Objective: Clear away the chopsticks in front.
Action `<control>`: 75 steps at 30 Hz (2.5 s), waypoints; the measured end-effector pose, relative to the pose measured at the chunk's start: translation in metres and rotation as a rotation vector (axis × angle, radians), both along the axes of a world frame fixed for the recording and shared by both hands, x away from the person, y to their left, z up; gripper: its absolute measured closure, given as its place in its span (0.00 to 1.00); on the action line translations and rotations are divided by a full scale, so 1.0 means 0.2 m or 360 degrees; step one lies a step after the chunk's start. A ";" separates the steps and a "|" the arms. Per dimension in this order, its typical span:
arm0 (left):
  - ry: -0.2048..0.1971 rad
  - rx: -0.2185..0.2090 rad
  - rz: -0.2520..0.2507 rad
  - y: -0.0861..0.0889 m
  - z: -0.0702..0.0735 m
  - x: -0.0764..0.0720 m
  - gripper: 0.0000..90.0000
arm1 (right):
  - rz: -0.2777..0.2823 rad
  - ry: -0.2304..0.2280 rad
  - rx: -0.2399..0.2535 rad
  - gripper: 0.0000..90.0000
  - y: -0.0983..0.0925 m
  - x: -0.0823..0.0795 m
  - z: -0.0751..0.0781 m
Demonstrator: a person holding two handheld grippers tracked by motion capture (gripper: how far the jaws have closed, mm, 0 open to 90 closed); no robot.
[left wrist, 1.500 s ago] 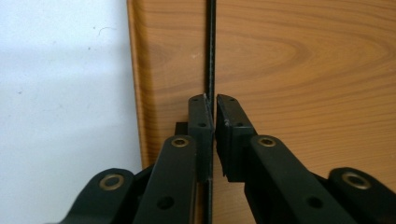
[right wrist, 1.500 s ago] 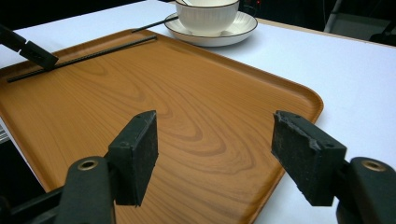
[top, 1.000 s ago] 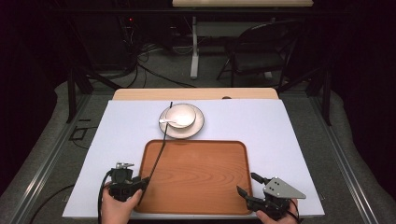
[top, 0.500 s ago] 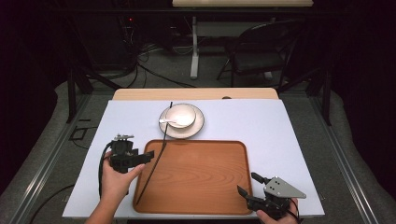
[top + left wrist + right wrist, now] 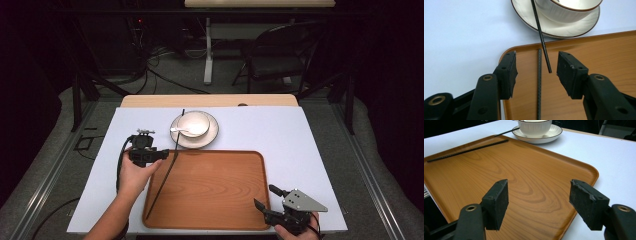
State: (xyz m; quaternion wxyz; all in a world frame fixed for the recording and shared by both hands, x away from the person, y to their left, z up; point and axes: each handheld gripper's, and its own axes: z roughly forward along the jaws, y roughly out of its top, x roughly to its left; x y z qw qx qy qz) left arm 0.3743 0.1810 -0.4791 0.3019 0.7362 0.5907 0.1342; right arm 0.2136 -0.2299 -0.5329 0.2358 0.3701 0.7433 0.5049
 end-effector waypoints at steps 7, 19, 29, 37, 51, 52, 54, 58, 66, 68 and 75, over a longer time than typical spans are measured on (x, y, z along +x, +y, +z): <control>0.0019 0.0080 0.0019 -0.03 -0.07 0.08 0.59 | -0.0003 0.0003 0.0002 0.35 0.00 0.00 0.00; 0.0057 0.0003 0.0004 -0.10 -0.11 0.18 0.71 | -0.0001 0.0002 0.0010 0.35 -0.01 0.00 0.00; 0.0097 0.0054 0.0010 -0.19 -0.14 0.25 0.82 | 0.0002 -0.0002 0.0020 0.35 -0.02 0.00 0.01; 0.0163 0.0045 0.0049 -0.19 -0.17 0.28 0.85 | 0.0004 -0.0004 0.0026 0.35 -0.02 0.00 0.01; 0.0288 0.0027 0.0156 -0.20 -0.19 0.33 0.96 | 0.0005 -0.0006 0.0032 0.35 -0.02 0.00 0.01; 0.0298 0.0023 0.0163 -0.20 -0.19 0.33 0.96 | 0.0005 -0.0006 0.0031 0.35 -0.02 0.00 0.01; 0.0296 0.0028 0.0164 -0.20 -0.19 0.33 0.96 | 0.0006 -0.0006 0.0032 0.35 -0.02 0.00 0.01; 0.0282 0.0047 0.0170 -0.20 -0.18 0.33 0.96 | 0.0007 -0.0007 0.0030 0.35 -0.02 0.00 0.01; 0.0248 0.0021 0.0215 -0.13 -0.17 0.31 0.97 | 0.0006 -0.0004 0.0036 0.35 -0.02 0.00 0.01; 0.0237 0.0007 0.0227 -0.10 -0.16 0.30 0.97 | 0.0008 -0.0003 0.0034 0.35 -0.02 0.00 0.01; 0.0194 -0.0041 0.0245 0.00 -0.09 0.24 0.97 | 0.0007 -0.0004 0.0032 0.35 -0.02 0.00 0.01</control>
